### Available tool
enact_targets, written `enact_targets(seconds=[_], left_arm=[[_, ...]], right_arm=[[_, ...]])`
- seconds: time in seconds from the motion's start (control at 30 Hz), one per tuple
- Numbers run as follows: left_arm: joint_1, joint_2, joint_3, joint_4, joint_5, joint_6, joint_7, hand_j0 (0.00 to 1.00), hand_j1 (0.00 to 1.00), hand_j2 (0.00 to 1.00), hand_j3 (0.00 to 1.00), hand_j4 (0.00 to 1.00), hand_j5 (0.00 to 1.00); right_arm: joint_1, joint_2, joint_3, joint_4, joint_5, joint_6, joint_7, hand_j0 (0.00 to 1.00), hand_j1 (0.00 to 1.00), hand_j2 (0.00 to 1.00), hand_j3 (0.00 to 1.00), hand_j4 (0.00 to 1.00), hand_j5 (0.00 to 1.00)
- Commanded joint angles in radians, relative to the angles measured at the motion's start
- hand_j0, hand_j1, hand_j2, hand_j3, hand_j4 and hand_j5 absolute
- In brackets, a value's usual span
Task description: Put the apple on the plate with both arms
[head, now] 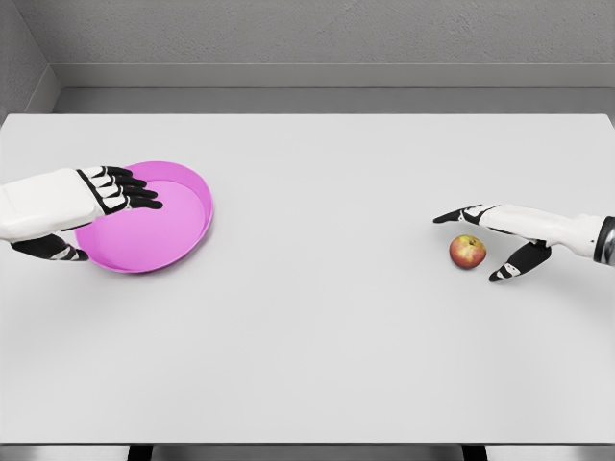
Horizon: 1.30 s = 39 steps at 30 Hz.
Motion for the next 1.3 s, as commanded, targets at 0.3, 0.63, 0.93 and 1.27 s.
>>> enact_targets(seconds=[0.3,0.63,0.93,1.27], left_arm=[[-0.003,0.003,0.002,0.001,0.006,0.002,0.000,1.00,1.00,1.00,1.00,1.00,1.00],[-0.003,0.006,0.002,0.001,0.006,0.002,0.000,1.00,1.00,1.00,1.00,1.00,1.00],[0.000,0.006,0.002,0.001,0.006,0.002,0.000,1.00,1.00,1.00,1.00,1.00,1.00],[-0.003,0.006,0.002,0.001,0.005,0.002,0.000,1.00,1.00,1.00,1.00,1.00,1.00]], right_arm=[[0.002,0.001,0.001,-0.001,-0.005,0.002,0.000,0.81,0.81,0.81,0.81,0.81,0.81],[0.000,0.009,0.009,-0.001,0.018,0.002,0.000,0.69,0.69,0.69,0.69,0.69,0.69],[-0.005,0.017,0.019,-0.002,0.017,0.002,0.000,0.56,0.56,0.56,0.56,0.56,0.56],[-0.011,0.024,0.019,-0.027,0.011,0.002,0.000,0.45,0.45,0.45,0.45,0.45,0.45]])
